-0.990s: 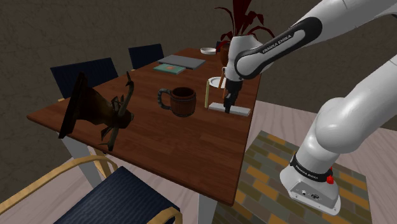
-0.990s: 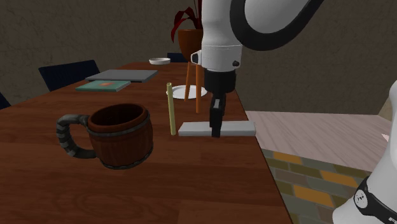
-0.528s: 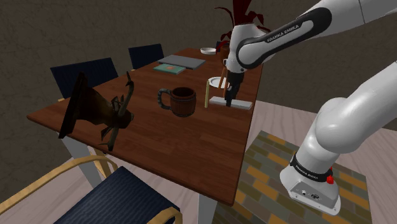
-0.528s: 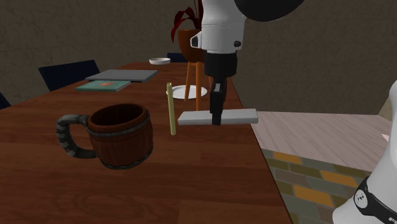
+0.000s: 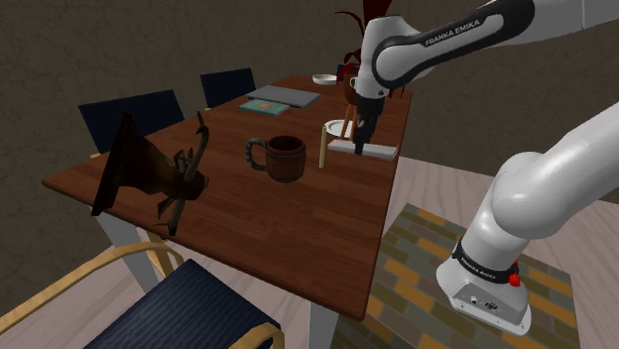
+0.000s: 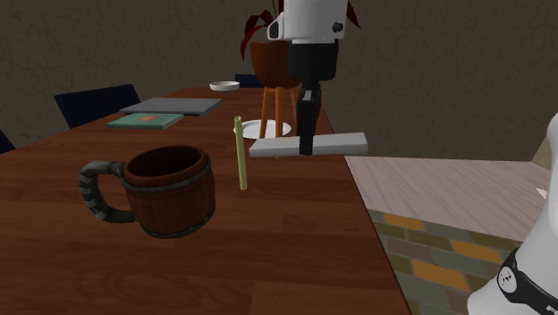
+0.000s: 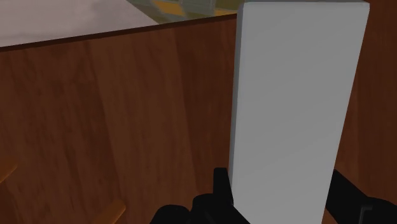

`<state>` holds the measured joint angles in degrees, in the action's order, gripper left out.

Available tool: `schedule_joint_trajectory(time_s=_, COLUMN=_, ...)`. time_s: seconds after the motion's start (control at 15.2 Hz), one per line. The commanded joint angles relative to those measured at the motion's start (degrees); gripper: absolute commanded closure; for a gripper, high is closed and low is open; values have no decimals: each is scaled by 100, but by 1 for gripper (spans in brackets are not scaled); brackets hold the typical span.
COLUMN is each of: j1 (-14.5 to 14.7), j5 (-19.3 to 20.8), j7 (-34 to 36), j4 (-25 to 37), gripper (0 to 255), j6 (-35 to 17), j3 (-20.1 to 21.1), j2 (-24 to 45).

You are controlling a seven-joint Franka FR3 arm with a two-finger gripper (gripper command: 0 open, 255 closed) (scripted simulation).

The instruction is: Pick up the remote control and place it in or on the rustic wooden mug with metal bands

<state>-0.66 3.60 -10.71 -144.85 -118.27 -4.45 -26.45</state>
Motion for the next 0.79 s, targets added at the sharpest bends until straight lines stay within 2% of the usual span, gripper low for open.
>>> schedule_joint_trajectory(time_s=0.0, j1=5, j5=-8, j7=6, j4=124, gripper=255, j6=192, j3=13, j2=-67)
schedule_joint_trajectory(time_s=0.73, j1=14, j5=-31, j7=-12, j4=830, gripper=255, j6=1090, j3=42, j2=-260)
